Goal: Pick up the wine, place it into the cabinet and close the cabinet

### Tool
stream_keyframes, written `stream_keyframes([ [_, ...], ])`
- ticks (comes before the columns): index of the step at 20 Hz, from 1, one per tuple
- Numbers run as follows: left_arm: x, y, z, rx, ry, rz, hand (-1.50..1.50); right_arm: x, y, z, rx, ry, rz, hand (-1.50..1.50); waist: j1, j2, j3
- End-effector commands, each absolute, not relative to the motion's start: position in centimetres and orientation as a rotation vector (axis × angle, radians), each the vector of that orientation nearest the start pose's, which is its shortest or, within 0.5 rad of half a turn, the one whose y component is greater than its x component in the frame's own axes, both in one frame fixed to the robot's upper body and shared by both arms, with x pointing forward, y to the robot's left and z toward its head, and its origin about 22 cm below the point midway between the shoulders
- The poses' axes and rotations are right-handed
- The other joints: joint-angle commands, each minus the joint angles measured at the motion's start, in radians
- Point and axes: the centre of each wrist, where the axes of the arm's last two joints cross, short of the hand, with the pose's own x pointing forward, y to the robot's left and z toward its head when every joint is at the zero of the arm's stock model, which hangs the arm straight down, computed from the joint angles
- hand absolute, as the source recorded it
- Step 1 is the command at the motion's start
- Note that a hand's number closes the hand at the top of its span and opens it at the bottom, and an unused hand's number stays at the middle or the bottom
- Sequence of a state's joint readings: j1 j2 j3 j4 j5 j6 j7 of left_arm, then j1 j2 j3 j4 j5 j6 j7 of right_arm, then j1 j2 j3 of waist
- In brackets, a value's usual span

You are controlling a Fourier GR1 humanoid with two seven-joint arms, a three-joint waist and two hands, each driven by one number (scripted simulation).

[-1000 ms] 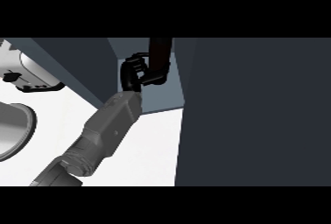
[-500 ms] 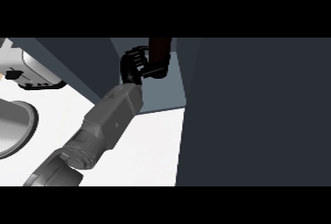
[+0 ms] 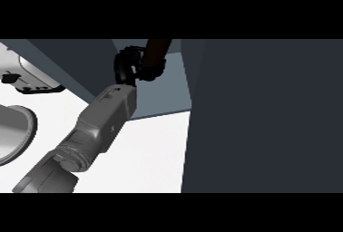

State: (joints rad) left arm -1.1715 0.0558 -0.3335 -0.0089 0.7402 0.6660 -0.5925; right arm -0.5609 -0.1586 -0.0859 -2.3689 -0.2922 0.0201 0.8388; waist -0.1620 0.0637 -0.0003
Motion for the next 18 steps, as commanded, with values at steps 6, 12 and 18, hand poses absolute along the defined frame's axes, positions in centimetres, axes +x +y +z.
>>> stream_keyframes([
  [6, 43.1, 16.9, 1.3, 0.738, -1.576, 0.082, 1.5, 18.2, -20.9, 27.6, 0.348, -2.019, 0.357, -1.5, -0.015, 0.01, -0.002],
  [12, 42.7, 17.3, 0.6, 0.718, -1.568, 0.001, -1.5, 18.0, -20.5, 27.6, 0.352, -2.025, 0.384, -1.5, -0.02, 0.012, -0.003],
  [18, 42.7, 19.1, 0.5, 0.696, -1.53, 0.039, -1.5, 18.2, -20.7, 27.6, 0.343, -2.027, 0.375, -1.5, -0.012, 0.012, -0.003],
])
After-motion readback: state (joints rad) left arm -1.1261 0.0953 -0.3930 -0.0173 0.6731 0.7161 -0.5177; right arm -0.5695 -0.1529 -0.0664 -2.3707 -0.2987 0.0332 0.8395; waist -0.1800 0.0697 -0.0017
